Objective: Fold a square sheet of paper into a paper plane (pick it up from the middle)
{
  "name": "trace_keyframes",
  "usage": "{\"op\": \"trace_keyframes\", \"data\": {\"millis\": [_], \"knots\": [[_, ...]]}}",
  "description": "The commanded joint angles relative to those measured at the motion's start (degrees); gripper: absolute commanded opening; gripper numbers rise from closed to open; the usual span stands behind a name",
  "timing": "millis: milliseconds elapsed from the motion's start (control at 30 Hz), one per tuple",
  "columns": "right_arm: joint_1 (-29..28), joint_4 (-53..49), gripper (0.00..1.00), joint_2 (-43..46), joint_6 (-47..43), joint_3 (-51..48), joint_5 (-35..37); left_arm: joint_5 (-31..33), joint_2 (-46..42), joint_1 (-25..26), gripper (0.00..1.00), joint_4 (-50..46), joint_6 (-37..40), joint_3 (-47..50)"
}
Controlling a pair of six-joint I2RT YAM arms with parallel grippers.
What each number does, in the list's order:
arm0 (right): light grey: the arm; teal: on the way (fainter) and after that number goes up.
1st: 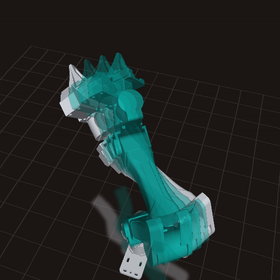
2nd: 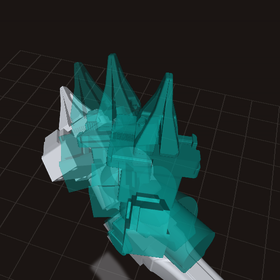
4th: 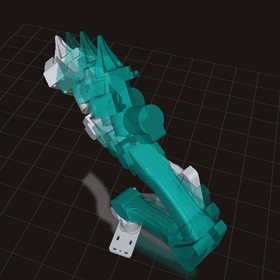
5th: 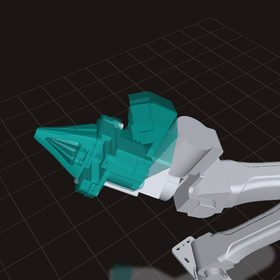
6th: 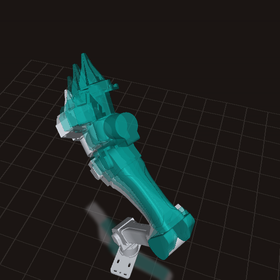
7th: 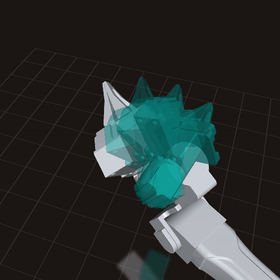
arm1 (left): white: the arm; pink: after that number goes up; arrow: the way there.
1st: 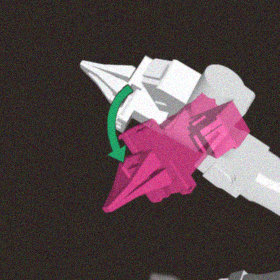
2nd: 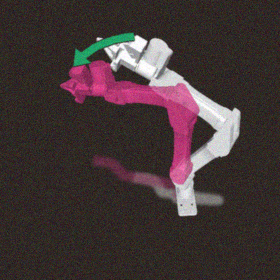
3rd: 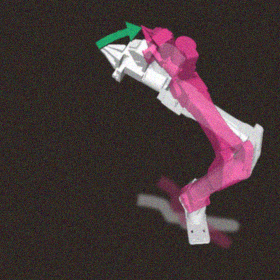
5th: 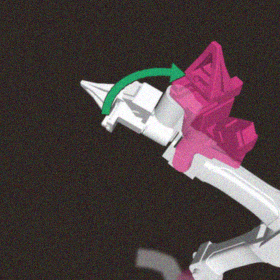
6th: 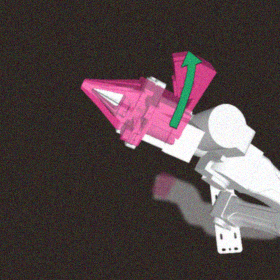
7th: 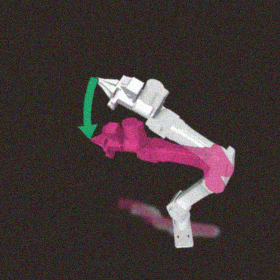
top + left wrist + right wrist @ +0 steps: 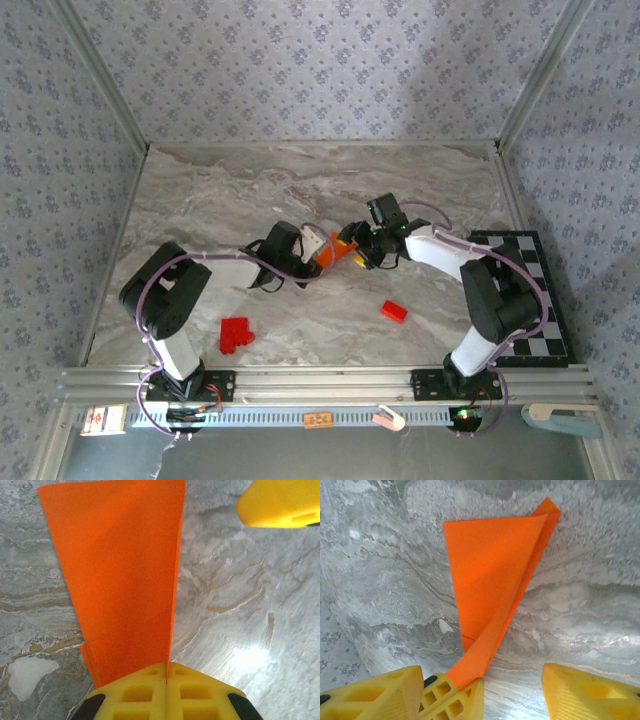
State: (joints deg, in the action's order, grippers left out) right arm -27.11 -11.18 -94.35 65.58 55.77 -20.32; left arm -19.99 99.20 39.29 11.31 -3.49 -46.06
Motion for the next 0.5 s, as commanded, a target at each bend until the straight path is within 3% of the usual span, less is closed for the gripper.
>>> {"op": "trace_keyframes", "data": {"millis": [0, 467], "knots": [[1.0, -0.6, 0.66, 1.6, -6.2, 0.2, 1.3, -4.1, 1.4, -0.9, 0.0, -2.4, -6.6, -2.9], [2.2, 0.6, 0.67, -1.4, -24.3, 1.1, 0.1, -13.0, 4.9, -5.1, 0.0, 0.3, -28.1, -5.4]]}}
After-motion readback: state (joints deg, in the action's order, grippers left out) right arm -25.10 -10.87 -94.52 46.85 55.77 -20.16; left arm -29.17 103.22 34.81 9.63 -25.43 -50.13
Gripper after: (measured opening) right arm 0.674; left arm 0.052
